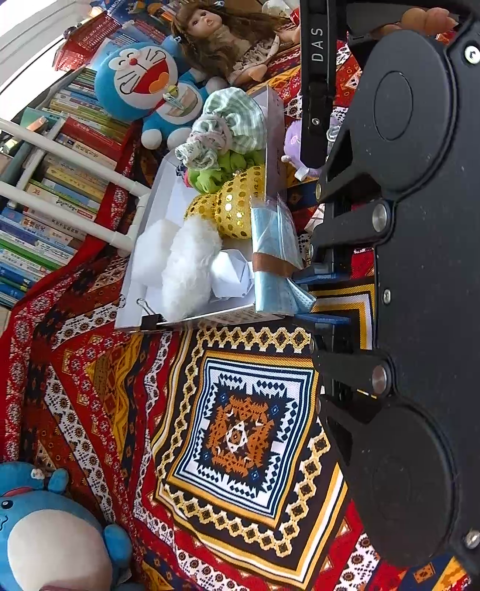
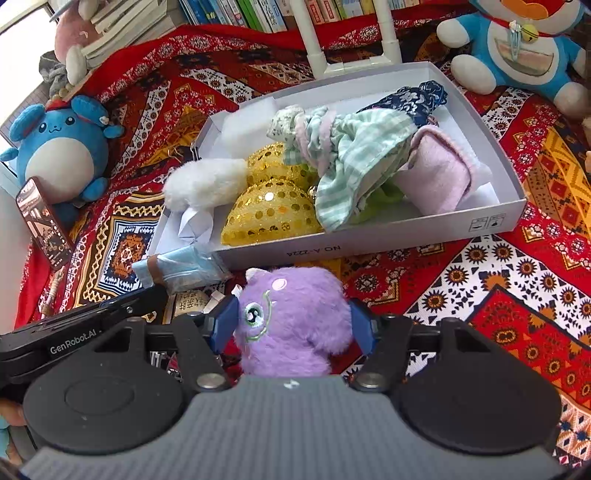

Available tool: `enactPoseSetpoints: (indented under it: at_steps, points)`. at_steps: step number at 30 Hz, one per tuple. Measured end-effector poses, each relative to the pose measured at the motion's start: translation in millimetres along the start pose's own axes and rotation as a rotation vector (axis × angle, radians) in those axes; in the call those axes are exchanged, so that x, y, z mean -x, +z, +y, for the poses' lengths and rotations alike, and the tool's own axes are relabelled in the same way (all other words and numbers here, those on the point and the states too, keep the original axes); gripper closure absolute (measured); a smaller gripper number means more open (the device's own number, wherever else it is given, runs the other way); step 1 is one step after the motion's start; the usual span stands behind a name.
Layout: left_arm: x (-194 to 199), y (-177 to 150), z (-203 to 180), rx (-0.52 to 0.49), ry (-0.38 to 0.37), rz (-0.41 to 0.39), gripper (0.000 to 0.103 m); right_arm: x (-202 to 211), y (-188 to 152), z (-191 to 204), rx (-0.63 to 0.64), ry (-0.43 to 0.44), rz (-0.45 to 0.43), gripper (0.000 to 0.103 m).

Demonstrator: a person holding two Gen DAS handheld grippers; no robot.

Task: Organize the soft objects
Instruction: 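Close the left tool on the mask packet while the right tool grips the purple plush, then carry the mask packet in the left tool while the right tool carries the purple plush to the tray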

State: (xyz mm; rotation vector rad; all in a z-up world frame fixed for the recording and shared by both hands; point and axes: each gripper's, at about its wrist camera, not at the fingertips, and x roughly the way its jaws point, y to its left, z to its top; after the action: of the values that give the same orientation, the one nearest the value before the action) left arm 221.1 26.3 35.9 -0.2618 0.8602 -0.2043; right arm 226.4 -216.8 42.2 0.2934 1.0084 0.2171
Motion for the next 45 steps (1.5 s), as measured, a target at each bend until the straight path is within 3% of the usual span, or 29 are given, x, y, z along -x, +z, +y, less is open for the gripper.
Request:
enactPoseSetpoints:
  at_steps: [21,29,36,42,45]
  points:
    - [36,3,-4,-0.056,0.039,-0.091,0.087,33,0,-3,0.007,-0.003,-0.074,0.036]
    - [39,9,-13,-0.096,0.043,-0.125,0.087,49,4,2,0.028,-0.051,-0.163,0.036]
    - [27,25,-30,-0.153,0.041,-0.149,0.087,55,18,3,0.068,-0.157,-0.297,0.036]
    - [5,44,-47,-0.229,0.021,-0.187,0.087,49,37,-11,-0.010,-0.113,-0.351,0.036]
    - [-8,52,-56,-0.265,0.054,-0.187,0.087,38,48,-17,-0.051,-0.088,-0.348,0.036]
